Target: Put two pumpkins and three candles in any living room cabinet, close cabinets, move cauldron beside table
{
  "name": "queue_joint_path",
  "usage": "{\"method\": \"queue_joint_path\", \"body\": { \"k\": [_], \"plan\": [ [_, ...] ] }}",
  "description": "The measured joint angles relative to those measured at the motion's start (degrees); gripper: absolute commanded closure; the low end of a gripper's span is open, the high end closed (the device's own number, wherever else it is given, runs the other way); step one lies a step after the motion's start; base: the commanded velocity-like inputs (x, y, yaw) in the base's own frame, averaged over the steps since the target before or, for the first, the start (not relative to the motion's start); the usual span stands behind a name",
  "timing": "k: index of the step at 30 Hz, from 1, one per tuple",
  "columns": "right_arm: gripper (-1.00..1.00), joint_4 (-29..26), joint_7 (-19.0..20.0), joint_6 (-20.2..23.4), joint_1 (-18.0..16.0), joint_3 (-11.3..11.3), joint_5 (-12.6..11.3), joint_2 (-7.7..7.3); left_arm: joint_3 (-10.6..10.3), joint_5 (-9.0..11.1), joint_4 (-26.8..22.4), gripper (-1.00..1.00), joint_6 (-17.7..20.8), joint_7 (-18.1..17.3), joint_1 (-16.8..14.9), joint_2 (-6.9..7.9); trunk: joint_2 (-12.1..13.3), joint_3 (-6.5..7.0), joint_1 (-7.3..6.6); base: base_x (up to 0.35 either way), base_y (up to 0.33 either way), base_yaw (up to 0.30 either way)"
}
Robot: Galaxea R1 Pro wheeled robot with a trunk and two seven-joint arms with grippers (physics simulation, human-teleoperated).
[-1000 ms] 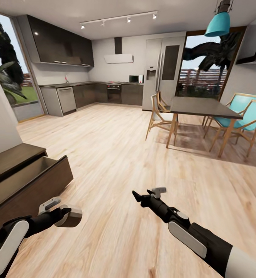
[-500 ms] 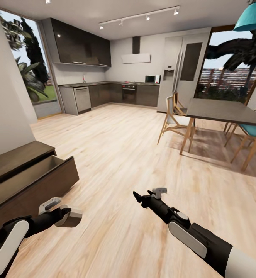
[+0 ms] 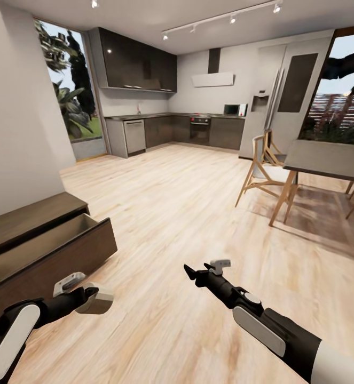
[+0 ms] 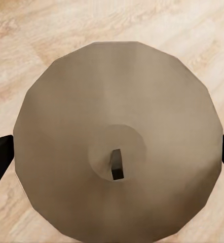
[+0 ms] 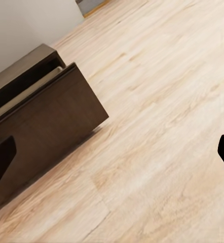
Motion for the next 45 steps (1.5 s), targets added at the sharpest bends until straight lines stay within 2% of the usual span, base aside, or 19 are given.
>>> {"method": "queue_joint_path", "body": {
  "k": [12,20,45],
  "plan": [
    [-1.0,0.0,0.0,0.0,-0.02,0.0,0.0,0.09,0.0,0.01,0.0,1.0,0.0,-0.07,0.0,0.0,0.0,0.0,0.0,0.26,-0.246,0.263],
    [-1.0,0.0,0.02,0.0,0.0,-0.02,0.0,0.08,0.05,0.09,-0.02,1.0,0.02,-0.69,-0.01,0.0,0.0,0.0,0.03,0.043,-0.05,0.263],
    [-1.0,0.0,0.02,0.0,0.01,-0.02,0.01,0.08,0.0,-0.01,0.27,1.0,0.13,-0.06,-0.39,0.0,10.01,4.48,-5.46,0.0,0.0,0.263]
  ]
}}
